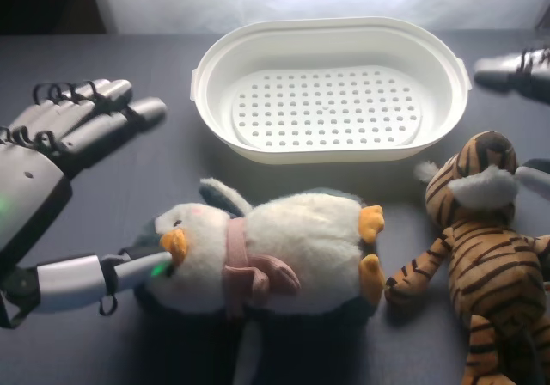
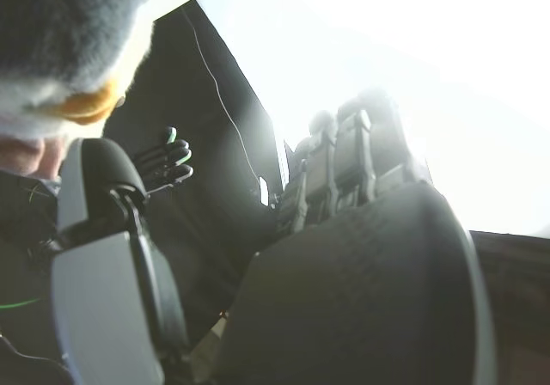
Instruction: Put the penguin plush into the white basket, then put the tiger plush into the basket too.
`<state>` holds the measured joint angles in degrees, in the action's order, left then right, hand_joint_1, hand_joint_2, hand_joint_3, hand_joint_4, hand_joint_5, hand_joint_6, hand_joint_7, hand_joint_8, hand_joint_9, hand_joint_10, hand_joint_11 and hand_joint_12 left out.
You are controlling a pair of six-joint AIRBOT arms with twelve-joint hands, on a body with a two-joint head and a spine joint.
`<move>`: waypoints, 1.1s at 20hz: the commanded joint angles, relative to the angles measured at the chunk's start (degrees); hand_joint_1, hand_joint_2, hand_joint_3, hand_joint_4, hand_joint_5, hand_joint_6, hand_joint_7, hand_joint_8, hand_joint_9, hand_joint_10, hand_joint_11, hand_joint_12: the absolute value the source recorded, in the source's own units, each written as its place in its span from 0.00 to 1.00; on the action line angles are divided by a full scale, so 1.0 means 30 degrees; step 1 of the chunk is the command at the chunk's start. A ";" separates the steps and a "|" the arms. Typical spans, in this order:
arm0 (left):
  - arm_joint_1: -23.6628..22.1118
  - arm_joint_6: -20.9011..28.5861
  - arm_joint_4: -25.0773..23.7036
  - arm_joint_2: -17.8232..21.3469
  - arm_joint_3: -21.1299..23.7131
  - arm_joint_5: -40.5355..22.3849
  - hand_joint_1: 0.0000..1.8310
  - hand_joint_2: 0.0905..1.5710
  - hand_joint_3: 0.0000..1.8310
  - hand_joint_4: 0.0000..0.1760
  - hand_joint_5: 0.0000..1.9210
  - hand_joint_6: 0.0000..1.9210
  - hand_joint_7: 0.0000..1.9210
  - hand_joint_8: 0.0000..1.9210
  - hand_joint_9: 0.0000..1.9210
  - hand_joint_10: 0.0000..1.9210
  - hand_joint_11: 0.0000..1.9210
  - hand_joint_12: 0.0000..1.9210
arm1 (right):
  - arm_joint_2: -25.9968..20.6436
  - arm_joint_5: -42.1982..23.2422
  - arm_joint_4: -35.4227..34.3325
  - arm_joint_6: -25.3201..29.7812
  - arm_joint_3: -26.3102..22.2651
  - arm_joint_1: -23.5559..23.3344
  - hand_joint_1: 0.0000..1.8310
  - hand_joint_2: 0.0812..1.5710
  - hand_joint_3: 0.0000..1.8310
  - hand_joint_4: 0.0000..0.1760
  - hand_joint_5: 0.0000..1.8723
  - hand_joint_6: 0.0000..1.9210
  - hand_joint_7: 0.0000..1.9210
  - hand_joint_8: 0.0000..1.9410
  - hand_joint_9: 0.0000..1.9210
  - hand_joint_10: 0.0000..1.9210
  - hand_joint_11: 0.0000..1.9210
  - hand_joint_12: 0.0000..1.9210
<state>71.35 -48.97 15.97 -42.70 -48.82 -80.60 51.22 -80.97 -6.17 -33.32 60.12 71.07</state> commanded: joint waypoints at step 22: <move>-0.4015 -0.2771 -0.1737 -0.2181 -0.2274 0.8008 0.65 0.67 0.00 0.00 0.55 0.42 0.39 0.97 0.45 0.98 0.41 0.99 | 0.0040 -0.2141 -0.0064 0.0320 0.0152 -0.0068 0.53 0.82 0.00 0.00 0.28 0.00 0.28 0.00 0.27 0.00 0.21 0.13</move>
<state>59.59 -56.66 11.53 -49.06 -55.51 -51.18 51.22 -80.53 -5.37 -32.95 60.40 71.29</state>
